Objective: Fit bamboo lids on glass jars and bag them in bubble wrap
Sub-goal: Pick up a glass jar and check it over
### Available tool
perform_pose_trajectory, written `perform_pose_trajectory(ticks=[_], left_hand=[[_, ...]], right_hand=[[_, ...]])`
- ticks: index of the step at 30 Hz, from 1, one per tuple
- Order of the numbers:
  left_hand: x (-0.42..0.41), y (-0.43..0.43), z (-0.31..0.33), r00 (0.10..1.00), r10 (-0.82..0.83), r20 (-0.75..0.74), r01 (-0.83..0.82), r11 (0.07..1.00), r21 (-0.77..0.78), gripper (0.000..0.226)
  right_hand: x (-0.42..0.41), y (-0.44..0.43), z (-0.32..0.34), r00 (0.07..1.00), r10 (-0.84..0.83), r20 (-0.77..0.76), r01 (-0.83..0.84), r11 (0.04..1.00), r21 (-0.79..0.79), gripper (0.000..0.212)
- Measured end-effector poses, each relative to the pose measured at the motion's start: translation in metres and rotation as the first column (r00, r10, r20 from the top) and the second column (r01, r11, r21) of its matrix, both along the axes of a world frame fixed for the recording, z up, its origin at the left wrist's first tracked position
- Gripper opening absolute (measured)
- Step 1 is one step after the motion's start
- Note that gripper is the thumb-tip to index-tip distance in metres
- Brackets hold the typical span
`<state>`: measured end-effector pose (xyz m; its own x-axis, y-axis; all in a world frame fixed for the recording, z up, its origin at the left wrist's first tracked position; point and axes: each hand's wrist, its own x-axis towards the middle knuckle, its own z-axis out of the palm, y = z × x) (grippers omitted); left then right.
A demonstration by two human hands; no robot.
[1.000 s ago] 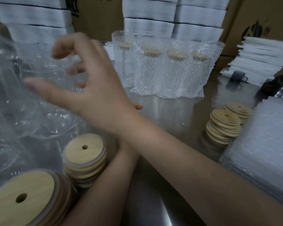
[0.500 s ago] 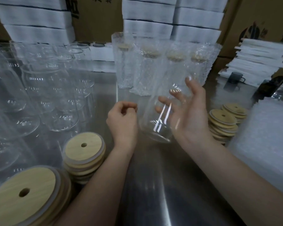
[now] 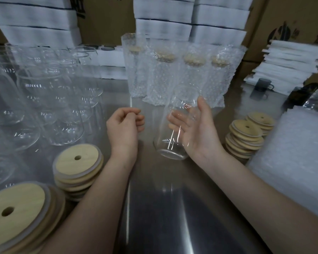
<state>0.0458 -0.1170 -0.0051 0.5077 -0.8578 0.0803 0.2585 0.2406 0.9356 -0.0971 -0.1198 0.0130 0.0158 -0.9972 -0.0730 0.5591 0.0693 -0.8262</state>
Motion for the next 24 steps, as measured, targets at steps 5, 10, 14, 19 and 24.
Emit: perform_pose_trajectory(ticks=[5,10,14,19,24], left_hand=[[-0.012,0.011,0.003,0.965,-0.090,0.247,0.111,0.991,-0.070,0.011],[-0.032,0.024,0.009,0.880,-0.243,0.409,0.301,0.950,-0.082,0.039],[-0.043,0.028,0.006,0.800,-0.287,0.526,0.326,0.945,0.019,0.083],[-0.044,0.032,0.007,0.847,-0.195,0.494,0.242,0.970,-0.032,0.092],[-0.040,0.029,0.005,0.891,-0.150,0.429,0.193,0.979,-0.060,0.090]], right_hand=[[-0.005,-0.002,-0.002,0.992,-0.060,-0.113,0.056,0.998,-0.041,0.055],[-0.003,-0.001,0.001,0.988,-0.061,-0.139,0.049,0.995,-0.085,0.083],[0.004,0.002,-0.002,0.971,-0.136,-0.196,0.102,0.979,-0.175,0.081],[0.018,0.006,-0.002,0.944,-0.166,-0.284,0.092,0.962,-0.257,0.079],[0.022,0.007,-0.004,0.933,-0.157,-0.323,0.049,0.947,-0.319,0.066]])
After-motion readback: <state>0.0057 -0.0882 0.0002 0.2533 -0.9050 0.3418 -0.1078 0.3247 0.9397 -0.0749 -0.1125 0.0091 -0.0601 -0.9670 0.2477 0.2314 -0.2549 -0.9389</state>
